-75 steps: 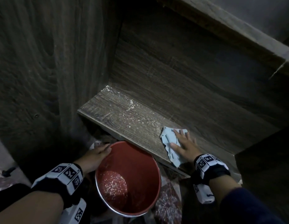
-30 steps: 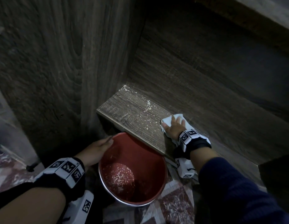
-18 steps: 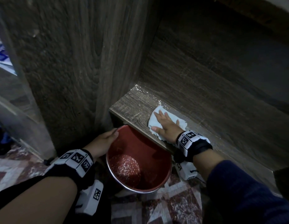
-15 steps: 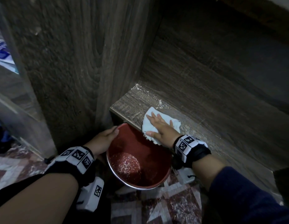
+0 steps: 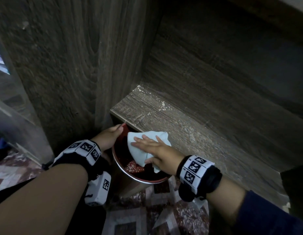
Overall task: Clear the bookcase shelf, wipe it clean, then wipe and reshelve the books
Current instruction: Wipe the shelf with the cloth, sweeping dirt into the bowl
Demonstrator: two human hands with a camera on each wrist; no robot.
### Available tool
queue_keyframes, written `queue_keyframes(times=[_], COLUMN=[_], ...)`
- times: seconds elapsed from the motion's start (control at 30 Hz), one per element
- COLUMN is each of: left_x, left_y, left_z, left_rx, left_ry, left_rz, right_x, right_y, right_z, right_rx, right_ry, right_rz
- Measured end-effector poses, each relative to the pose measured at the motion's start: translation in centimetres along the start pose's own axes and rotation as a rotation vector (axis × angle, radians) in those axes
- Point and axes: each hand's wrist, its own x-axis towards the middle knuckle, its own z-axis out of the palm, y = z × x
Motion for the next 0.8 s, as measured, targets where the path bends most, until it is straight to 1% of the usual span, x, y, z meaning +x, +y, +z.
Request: queue_keyframes(times=[0.07,0.13,0.23,0.3,0.37,0.4,0.43,0.53,0.57,0.6,0.67,0.7,0.73,0.77,0.8], left_x=[-0.1,-0.1,-0.2,0.0,0.0,0.2,0.2,0.2,0.2,0.4,0.5,0.5,0.6,0.7,0.6], left_y=[-0.1,-0.3,-0.5,-0.5,-0.4,-0.4,-0.5,-0.4,-0.3,-0.4,-0.3,-0.3,-0.4,-0.4,-0.5], left_z=[-0.2,-0.4,-0.4,-0.4,-0.6,-0.7,-0.8,-1.0,-1.0,-1.0,-1.0,-1.0,-0.9,-0.9,-0.9], left_rx=[0.028,0.058,0.015,0.036,0.031,0.021,0.008,0.001,-0.005,-0.008,-0.01,-0.009,-0.013,-0.022,-0.029], left_ry=[-0.007,-0.015,-0.019,-0.02,-0.01,-0.013,-0.016,-0.017,-0.01,-0.003,0.011,0.017,0.021,0.02,0.014], left_rz=[-0.002,0.005,-0.007,-0.015,-0.033,-0.064,-0.091,-0.132,-0.122,-0.101,-0.039,-0.02,-0.016,-0.019,-0.021], right_x=[-0.9,-1.8,-3.2,-3.9,-3.6,-3.1,-2.4,-0.3,0.5,1.2,2.8,3.7,4.6,5.6,6.8], right_y=[0.0,0.3,1.2,1.9,2.8,3.5,4.2,6.2,6.9,7.6,8.0,8.2,8.4,8.8,9.3], right_z=[-0.9,-2.5,-5.7,-7.9,-9.4,-9.8,-10.0,-9.2,-8.6,-8.1,-7.5,-7.2,-7.1,-7.0,-6.8], right_rx=[0.11,0.204,0.34,0.356,0.317,0.281,0.241,0.064,0.037,0.013,-0.105,-0.162,-0.183,-0.161,-0.126], right_ry=[0.031,0.108,0.258,0.349,0.403,0.404,0.371,0.139,0.098,0.108,0.25,0.304,0.311,0.264,0.201], right_rz=[-0.017,0.007,0.105,0.179,0.277,0.317,0.365,0.582,0.649,0.715,0.868,0.977,1.068,1.116,1.125])
